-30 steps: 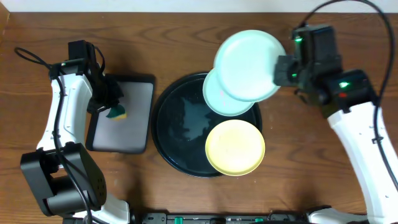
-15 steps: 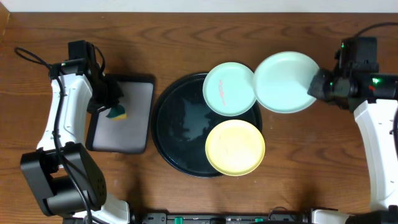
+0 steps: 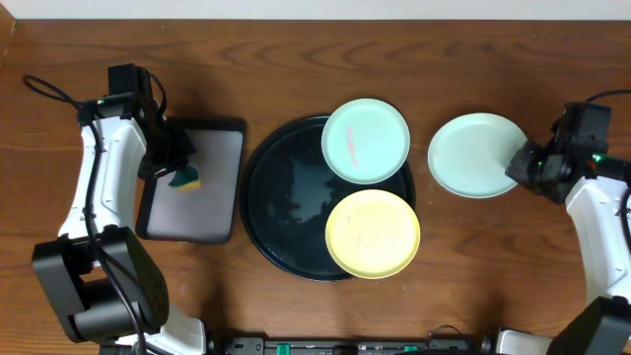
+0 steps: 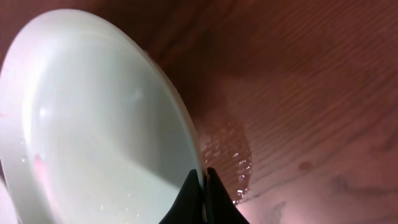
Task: Clean dirty plates on tray and stack at the side
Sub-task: 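Place the pale green plate on the table right of the tray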
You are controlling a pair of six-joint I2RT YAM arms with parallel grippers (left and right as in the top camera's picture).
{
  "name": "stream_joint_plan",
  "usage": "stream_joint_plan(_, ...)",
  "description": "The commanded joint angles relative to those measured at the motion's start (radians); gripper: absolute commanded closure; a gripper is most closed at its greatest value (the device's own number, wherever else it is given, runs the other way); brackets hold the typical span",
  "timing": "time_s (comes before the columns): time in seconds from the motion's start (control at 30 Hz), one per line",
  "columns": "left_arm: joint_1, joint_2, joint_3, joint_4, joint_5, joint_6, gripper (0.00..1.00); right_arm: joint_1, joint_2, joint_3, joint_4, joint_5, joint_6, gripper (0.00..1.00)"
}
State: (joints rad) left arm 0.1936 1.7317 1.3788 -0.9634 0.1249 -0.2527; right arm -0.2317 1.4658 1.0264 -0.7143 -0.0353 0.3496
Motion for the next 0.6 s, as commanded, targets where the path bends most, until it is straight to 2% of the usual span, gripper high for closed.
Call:
stream_joint_plan(0.0, 0.002, -0.005, -0.003, -0.004, -0.002, 0.02, 0.92, -0.005, 0.0, -0.058, 0.043, -0.023, -0.069, 0.99)
stream_joint_plan(0.3, 0.002, -0.005, -0.002, -0.003, -0.003, 0.02, 0.92, -0.005, 0.0, -0.174, 0.199, -0.014, -0.134, 0.99)
stream_joint_plan(0.57, 0.002, -0.005, -0.003, -0.001, -0.002, 0.02, 0.92, -0.02, 0.0, -0.184, 0.203, 0.035, -0.134, 0.99)
